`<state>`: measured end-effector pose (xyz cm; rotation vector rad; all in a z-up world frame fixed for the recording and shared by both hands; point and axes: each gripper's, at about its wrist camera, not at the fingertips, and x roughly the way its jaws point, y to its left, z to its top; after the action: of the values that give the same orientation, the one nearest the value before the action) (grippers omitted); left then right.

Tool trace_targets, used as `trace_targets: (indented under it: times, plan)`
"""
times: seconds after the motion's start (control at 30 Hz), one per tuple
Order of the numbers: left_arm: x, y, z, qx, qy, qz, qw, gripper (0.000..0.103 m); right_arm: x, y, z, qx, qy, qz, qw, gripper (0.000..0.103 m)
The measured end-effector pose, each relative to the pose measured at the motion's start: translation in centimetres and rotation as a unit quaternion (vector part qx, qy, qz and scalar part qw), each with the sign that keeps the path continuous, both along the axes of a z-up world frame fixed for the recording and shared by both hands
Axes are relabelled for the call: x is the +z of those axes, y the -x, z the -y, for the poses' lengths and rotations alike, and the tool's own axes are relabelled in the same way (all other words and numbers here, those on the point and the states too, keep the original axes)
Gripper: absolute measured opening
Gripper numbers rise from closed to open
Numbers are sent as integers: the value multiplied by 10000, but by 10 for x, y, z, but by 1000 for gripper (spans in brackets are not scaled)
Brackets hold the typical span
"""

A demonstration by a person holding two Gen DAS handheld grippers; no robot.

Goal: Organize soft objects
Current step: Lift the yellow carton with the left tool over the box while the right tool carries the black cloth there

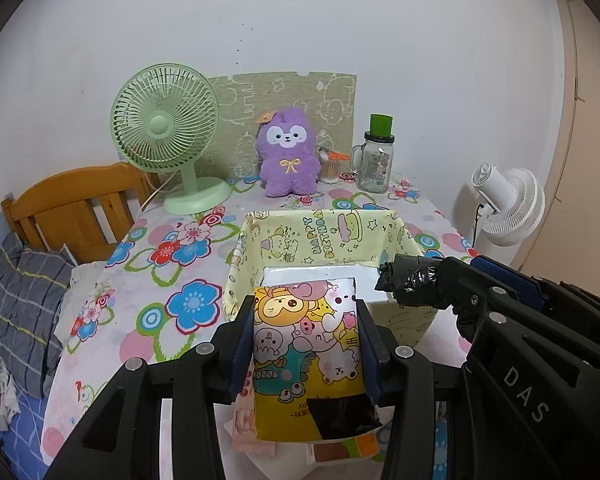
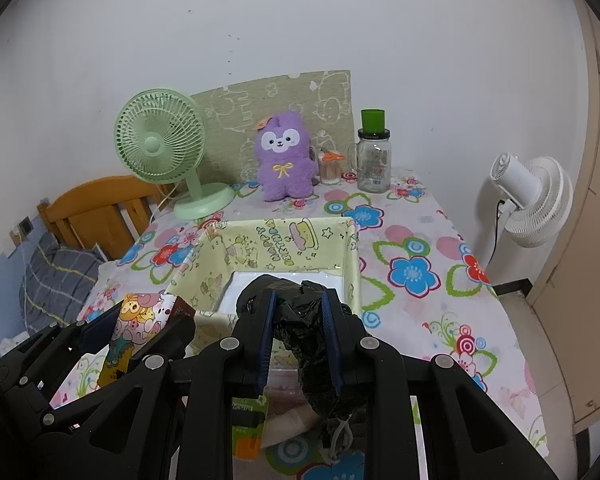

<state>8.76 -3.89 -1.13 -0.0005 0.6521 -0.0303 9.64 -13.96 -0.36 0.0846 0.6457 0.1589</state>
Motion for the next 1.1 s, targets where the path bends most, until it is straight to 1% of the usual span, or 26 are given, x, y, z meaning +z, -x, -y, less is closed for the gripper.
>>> trace_targets:
  times: [0.53,0.8,1.1]
  plan:
    - [1,-33,-5,25,16,-4,10000,47,-1,-37,-3,-29,19,-17,10000,27]
    - [-1,-50,-6,55,-8,7,10000,46,-2,-53,-5,-11,85,94,9999,27]
    - [-6,-72,-6,7,-43,-64,10000,47,-7,-75,-5,-44,86,67,9999,27]
